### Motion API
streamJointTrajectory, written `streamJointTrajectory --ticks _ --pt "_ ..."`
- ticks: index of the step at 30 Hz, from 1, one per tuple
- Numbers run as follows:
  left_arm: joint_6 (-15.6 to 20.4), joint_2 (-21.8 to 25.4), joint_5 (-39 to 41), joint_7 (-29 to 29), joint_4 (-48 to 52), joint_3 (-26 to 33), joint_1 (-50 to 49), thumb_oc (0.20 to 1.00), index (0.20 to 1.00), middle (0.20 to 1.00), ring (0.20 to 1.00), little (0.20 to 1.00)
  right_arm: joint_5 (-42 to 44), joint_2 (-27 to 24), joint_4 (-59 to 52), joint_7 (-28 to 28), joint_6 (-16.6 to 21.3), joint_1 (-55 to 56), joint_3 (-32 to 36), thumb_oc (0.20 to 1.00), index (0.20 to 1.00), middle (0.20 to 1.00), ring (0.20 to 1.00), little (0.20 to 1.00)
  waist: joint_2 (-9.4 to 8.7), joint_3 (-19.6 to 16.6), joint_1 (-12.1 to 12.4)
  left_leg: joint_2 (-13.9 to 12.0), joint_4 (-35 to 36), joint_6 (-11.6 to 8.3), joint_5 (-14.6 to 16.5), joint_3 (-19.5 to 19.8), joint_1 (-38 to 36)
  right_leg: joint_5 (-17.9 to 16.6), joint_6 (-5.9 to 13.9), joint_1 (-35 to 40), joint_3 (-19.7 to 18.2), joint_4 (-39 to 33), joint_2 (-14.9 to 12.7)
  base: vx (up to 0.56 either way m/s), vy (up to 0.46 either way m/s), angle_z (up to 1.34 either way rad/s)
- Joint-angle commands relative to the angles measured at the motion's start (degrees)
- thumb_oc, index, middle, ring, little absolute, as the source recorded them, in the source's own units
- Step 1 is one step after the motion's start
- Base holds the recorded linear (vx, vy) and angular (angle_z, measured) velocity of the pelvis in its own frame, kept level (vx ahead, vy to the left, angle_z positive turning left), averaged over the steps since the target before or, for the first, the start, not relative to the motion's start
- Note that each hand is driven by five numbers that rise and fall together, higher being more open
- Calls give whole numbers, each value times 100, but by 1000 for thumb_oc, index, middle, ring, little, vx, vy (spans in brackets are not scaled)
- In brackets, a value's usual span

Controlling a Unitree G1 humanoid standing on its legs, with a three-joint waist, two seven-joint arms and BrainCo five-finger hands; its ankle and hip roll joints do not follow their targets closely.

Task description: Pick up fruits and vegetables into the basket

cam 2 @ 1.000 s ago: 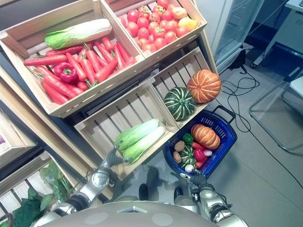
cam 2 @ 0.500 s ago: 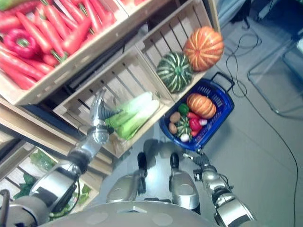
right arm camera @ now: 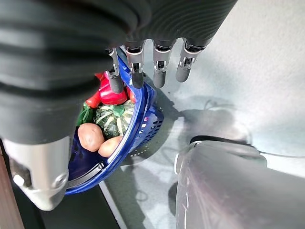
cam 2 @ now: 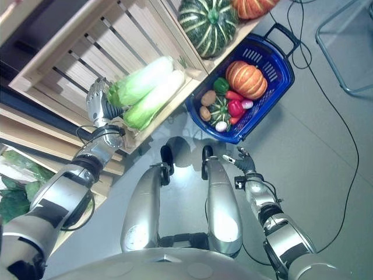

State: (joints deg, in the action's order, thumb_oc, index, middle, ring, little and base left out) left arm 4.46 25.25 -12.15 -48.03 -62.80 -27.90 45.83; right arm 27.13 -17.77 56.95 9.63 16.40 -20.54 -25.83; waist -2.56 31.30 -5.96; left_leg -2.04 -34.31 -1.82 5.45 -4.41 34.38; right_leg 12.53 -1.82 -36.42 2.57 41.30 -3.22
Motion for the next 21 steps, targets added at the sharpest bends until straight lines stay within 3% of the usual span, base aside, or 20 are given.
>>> streamJointTrajectory --ticks 1,14,21 --pt "-77 231 25 -372 -47 28 237 1000 1000 1000 1000 1000 237 -150 -495 165 231 196 -87 1000 1000 1000 1000 1000 -6 -151 -82 135 -473 77 497 -121 407 -196 182 -37 110 -241 134 -70 -5 2" --pt "-876 545 126 -1245 -197 138 814 1000 1000 1000 1000 1000 398 -276 -1156 425 435 290 -75 1000 1000 1000 1000 1000 -61 -151 -175 150 -638 61 437 -144 1199 -297 246 -926 25 -13 249 -7 5 -2" --pt "-1007 738 142 -1488 -11 176 992 1000 1000 1000 1000 1000 356 -376 -1514 490 455 432 -35 1000 1000 1000 1000 1000 -76 -151 -190 199 -568 27 401 -155 1302 -355 275 -1025 27 -106 255 5 -1 0"
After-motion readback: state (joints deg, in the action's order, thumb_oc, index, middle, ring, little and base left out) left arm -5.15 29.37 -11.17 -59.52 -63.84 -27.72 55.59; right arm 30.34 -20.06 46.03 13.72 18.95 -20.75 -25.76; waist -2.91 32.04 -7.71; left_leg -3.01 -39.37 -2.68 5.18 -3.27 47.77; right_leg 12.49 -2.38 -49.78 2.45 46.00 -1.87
